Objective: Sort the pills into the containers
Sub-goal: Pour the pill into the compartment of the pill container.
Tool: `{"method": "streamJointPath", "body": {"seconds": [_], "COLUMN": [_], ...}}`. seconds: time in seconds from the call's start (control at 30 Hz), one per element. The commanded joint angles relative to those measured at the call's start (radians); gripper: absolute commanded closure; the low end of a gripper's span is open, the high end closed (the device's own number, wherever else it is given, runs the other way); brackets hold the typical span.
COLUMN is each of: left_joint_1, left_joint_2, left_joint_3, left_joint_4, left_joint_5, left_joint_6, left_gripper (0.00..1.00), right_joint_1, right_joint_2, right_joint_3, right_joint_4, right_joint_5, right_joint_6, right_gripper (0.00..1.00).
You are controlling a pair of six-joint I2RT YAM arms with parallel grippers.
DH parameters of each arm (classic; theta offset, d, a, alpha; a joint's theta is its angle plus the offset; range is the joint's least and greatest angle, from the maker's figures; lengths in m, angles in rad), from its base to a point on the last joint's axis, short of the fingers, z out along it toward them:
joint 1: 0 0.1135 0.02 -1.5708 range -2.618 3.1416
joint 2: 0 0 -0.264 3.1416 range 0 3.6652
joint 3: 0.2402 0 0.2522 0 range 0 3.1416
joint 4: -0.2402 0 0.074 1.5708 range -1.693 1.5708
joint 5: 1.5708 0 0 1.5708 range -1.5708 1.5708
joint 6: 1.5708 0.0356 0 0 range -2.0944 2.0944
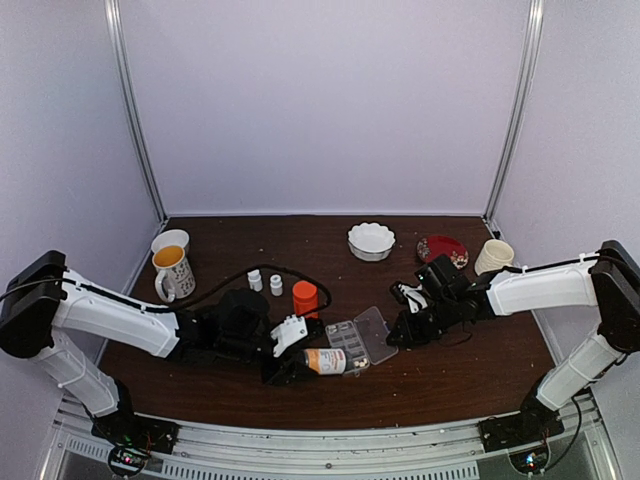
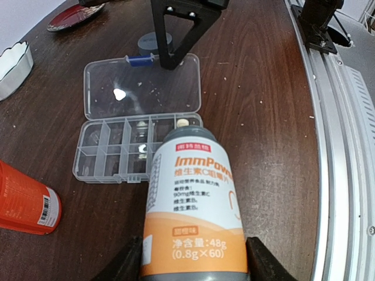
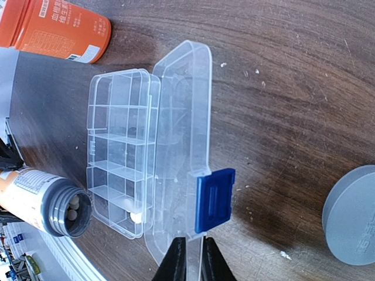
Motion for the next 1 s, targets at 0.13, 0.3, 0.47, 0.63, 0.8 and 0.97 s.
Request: {"method": "streamJointPath", "body": {"seconds": [0.13,0.3,0.47,0.63,0.8,0.97], "left_joint_1": [-0.006,-0.007,-0.008,-0.012,-0.012,-0.012], "left_joint_2": [-0.031,0.003,0.003,-0.016,-0.021,-0.040], "left_joint_3": [0.002,0.043,0.003,0.068,0.058,0.007], "left_joint_4": [0.074,0.005,0.063,-0.035,-0.044,0.036], "left_joint_5": [0.009,0.009,-0.004,0.012,-0.008,-0.023], "left_joint_6": [0.005,0.014,0.015,0.019,0.031,0.030], "left_gripper": [1.00,1.00,1.00,1.00,1.00,1.00], "right_joint_1": [0.007,0.006,0.006,0.007,0.006,0.007], "right_joint_2": [0.000,0.002,0.003,0.007,0.010,0.006], "right_joint_3": [0.027,0.022,0.019,0.026,0.023,0.025], "right_joint_4": [-0.017,-0.014,-0.011,-0.019,-0.013,-0.015], "right_joint_5": [0.032,0.031,0.029,0.032,0.030,0.030], "right_joint_6": [-0.014,-0.014,-0.013,-0.018,-0.015,-0.016], "right_gripper": [0.91,0.91,0.91,0.91,0.91,0.91]}}
